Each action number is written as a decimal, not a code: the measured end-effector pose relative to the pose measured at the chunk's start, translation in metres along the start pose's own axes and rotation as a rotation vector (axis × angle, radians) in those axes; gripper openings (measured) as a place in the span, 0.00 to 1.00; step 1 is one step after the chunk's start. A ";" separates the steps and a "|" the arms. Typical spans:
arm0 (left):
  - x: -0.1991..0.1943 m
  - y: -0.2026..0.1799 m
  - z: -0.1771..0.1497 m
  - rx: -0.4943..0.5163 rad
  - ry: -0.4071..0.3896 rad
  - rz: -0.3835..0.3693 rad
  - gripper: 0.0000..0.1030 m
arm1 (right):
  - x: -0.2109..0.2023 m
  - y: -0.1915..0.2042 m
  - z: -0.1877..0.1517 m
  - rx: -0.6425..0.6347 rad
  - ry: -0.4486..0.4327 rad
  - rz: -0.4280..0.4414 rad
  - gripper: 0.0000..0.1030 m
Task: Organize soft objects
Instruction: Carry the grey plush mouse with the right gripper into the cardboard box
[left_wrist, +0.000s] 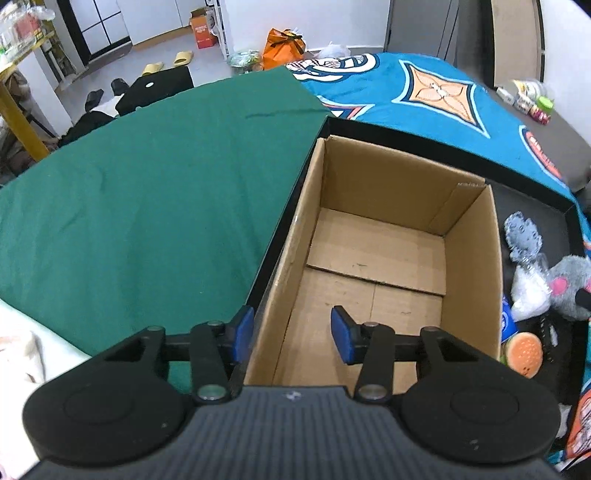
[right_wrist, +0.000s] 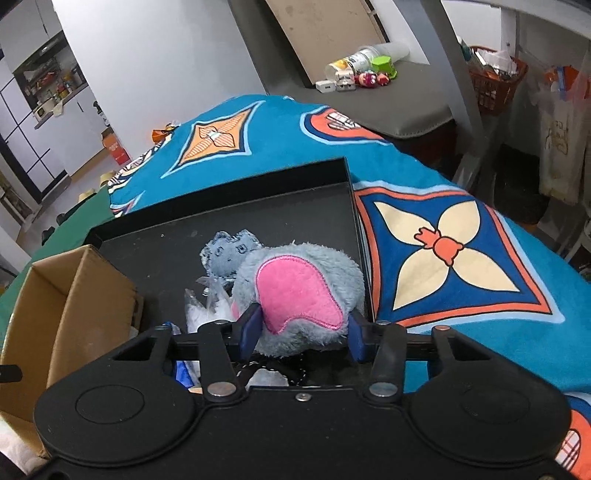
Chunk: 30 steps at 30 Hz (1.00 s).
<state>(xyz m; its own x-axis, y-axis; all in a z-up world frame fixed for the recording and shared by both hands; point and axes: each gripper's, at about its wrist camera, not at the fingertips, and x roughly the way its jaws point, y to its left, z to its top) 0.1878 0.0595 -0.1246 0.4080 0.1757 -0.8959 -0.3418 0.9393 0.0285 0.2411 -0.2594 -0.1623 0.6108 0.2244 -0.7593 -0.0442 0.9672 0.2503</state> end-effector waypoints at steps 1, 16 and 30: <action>-0.001 0.001 0.000 -0.007 -0.002 -0.008 0.44 | -0.004 0.002 0.001 -0.002 -0.006 0.002 0.45; 0.000 0.022 -0.006 -0.064 0.018 -0.054 0.22 | -0.050 0.051 0.008 -0.052 -0.058 0.069 0.45; 0.006 0.036 -0.011 -0.069 0.049 -0.089 0.11 | -0.077 0.113 0.014 -0.125 -0.098 0.149 0.45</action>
<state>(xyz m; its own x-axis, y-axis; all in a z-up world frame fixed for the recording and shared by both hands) 0.1692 0.0909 -0.1338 0.3979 0.0768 -0.9142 -0.3648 0.9276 -0.0809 0.2001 -0.1690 -0.0668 0.6640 0.3595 -0.6556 -0.2343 0.9327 0.2742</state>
